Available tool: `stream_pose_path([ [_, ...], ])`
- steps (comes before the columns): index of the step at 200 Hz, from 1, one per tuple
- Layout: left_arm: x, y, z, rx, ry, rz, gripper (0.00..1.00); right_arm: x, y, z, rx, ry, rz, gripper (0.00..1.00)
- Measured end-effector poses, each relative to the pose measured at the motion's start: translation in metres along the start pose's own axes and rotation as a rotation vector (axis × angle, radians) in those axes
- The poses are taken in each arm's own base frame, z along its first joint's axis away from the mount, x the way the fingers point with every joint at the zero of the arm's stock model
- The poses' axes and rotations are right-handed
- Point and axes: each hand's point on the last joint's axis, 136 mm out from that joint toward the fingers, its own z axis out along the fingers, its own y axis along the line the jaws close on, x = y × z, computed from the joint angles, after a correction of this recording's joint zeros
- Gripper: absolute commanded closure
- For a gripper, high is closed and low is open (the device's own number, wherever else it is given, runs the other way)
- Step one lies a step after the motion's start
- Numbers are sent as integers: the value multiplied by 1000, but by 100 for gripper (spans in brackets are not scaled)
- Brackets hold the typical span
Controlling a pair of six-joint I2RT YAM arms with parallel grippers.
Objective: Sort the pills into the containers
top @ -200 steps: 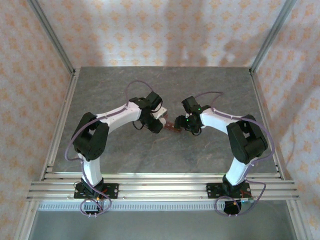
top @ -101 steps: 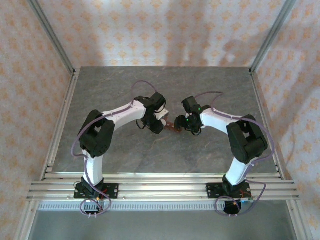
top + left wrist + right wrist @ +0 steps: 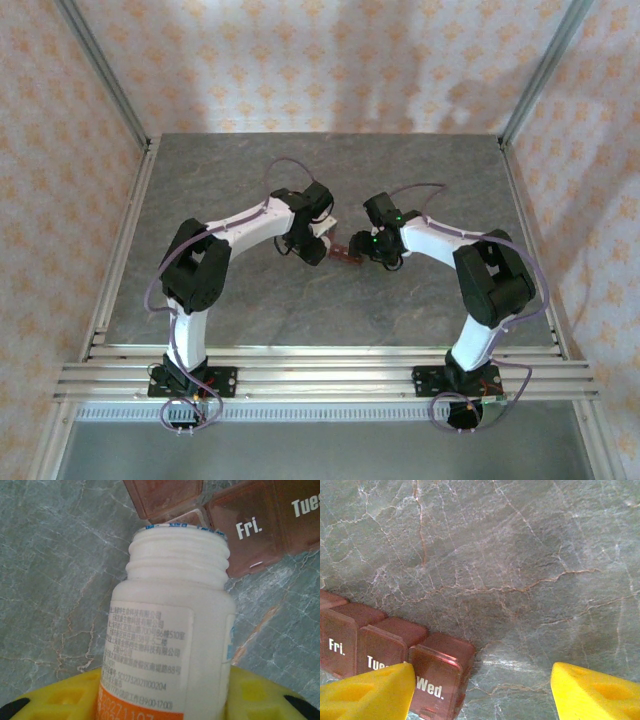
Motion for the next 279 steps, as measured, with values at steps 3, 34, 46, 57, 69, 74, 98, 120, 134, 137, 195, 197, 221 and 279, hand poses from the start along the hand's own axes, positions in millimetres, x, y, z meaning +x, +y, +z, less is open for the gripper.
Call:
stream_pose_path([
  [3, 0, 0, 0, -1, 2, 1, 100, 0, 0, 0, 0, 0, 0, 28],
  [34, 0, -2, 0, -7, 15, 23, 100, 0, 0, 0, -1, -1, 0, 28],
  [46, 1, -5, -1, -8, 22, 32, 100, 0, 0, 0, -1, -1, 0, 28],
  [57, 1, -5, -2, -10, 27, 33, 100, 0, 0, 0, -1, -1, 0, 28],
  [69, 0, -5, -2, -18, 32, 38, 100, 0, 0, 0, -1, -1, 0, 28],
  [74, -1, -5, -2, -21, 34, 38, 100, 0, 0, 0, -1, -1, 0, 28],
  [98, 0, -4, -1, -28, 51, 40, 100, 0, 0, 0, -1, -1, 0, 28],
  [120, 1, -3, 0, -43, 69, 43, 100, 0, 0, 0, -1, -1, 0, 28],
  [134, 1, -3, 0, -47, 75, 44, 100, 0, 0, 0, -1, -1, 0, 28],
  [137, 2, -3, 0, -47, 76, 44, 100, 0, 0, 0, -1, -1, 0, 28],
  [195, 3, -4, -3, -52, 96, 48, 100, 0, 0, 0, -1, -1, 0, 28],
  [197, 2, -4, -3, -52, 96, 48, 100, 0, 0, 0, -1, -1, 0, 28],
  [221, 1, -3, -4, -54, 104, 48, 100, 0, 0, 0, -1, -1, 0, 28],
  [279, -2, -4, -2, -74, 136, 60, 100, 0, 0, 0, -1, -1, 0, 28],
])
